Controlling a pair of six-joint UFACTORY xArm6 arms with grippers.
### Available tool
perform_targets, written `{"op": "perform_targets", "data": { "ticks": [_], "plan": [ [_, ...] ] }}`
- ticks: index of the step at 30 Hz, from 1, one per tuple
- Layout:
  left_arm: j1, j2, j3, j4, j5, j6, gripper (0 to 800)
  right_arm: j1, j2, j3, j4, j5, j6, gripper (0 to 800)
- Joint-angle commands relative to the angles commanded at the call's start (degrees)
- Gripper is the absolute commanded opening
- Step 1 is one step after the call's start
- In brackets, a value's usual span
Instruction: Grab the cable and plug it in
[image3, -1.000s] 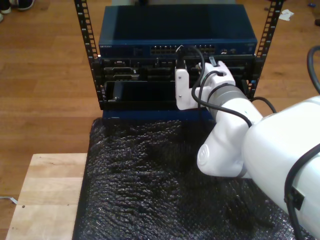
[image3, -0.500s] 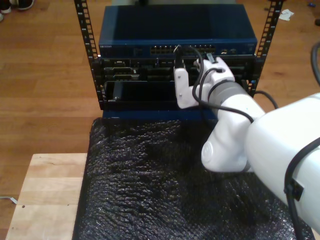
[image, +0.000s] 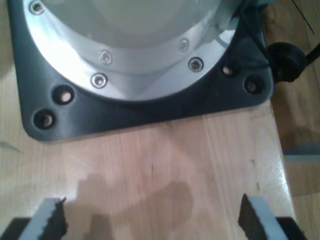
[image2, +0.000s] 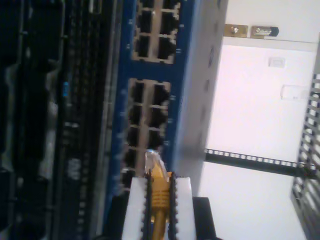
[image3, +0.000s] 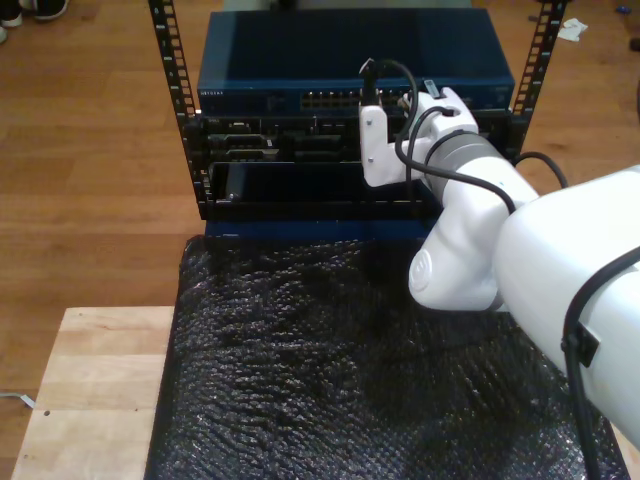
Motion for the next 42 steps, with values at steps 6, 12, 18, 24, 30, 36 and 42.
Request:
{"op": "perform_targets", "data": {
  "ticks": [6,12,18,24,30,36,42],
  "plan": [
    [0.0,0.0,0.0,0.0,0.0,0.0,800,0.18,-1.58,0.18,-0.18,0.26,-0.09,0],
    [0.0,0.0,0.0,0.0,0.0,0.0,800,0.26,-1.58,0.44,-0.79,0.18,-0.09,0],
    [0.0,0.0,0.0,0.0,0.0,0.0,800,0.44,-1.58,0.62,-0.79,-0.7,0.0,0],
    [0.0,0.0,0.0,0.0,0.0,0.0,800,0.44,-1.05,1.23,-0.62,-4.22,0.18,0],
    [0.0,0.0,0.0,0.0,0.0,0.0,800,0.44,-0.09,1.41,-0.53,-4.31,0.18,0],
    [0.0,0.0,0.0,0.0,0.0,0.0,800,0.09,1.23,0.97,-0.53,-4.04,0.09,0],
    [0.0,0.0,0.0,0.0,0.0,0.0,800,-0.7,1.67,0.62,-0.35,-4.31,0.26,0]
  ]
}}
